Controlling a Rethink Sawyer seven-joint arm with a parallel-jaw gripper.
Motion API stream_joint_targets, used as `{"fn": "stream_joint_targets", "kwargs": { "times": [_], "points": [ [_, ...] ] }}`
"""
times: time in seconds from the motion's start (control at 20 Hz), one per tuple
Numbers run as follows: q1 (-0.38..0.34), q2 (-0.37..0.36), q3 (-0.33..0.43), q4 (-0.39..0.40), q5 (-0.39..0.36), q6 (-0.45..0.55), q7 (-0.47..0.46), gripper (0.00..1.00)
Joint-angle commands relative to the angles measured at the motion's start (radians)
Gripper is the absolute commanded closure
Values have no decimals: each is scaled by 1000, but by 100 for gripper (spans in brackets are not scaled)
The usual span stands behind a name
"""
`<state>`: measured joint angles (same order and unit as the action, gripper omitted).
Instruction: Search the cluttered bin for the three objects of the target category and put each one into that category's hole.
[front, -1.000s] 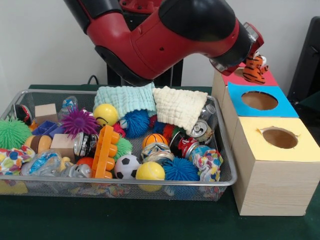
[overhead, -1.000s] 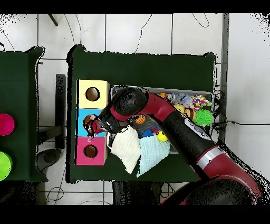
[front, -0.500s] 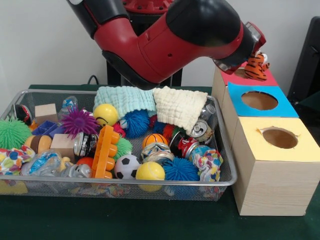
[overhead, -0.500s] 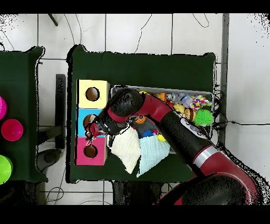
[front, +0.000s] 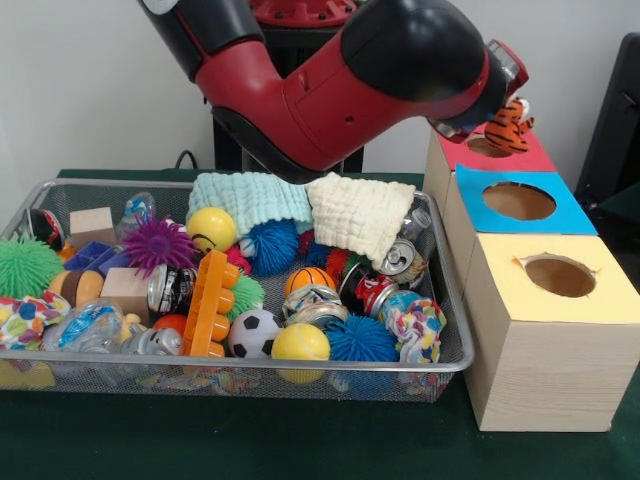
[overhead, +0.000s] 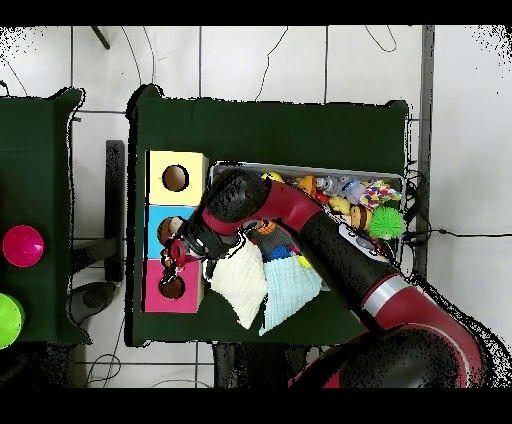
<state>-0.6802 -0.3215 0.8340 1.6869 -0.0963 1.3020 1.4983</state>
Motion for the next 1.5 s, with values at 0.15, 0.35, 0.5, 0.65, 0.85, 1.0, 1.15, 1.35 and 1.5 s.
{"fn": "stream_joint_targets", "kwargs": {
  "times": [0.15, 0.35, 0.5, 0.65, 0.85, 1.0, 1.15, 1.35, 1.5],
  "points": [
    [12, 33, -82, -35, 16, 73, 50, 100],
    [23, 42, -94, -37, 18, 64, 61, 100],
    [28, 51, -101, -35, 23, 52, 68, 100],
    [35, 65, -115, -39, 14, 33, 65, 100],
    [50, 80, -128, -53, 12, 32, 64, 100],
    [53, 81, -135, -51, 17, 33, 68, 100],
    [51, 81, -136, -41, 21, 20, 67, 100],
    [43, 75, -135, -27, 28, 21, 68, 100],
    [37, 65, -130, -16, 37, 25, 69, 100]
  ]
}}
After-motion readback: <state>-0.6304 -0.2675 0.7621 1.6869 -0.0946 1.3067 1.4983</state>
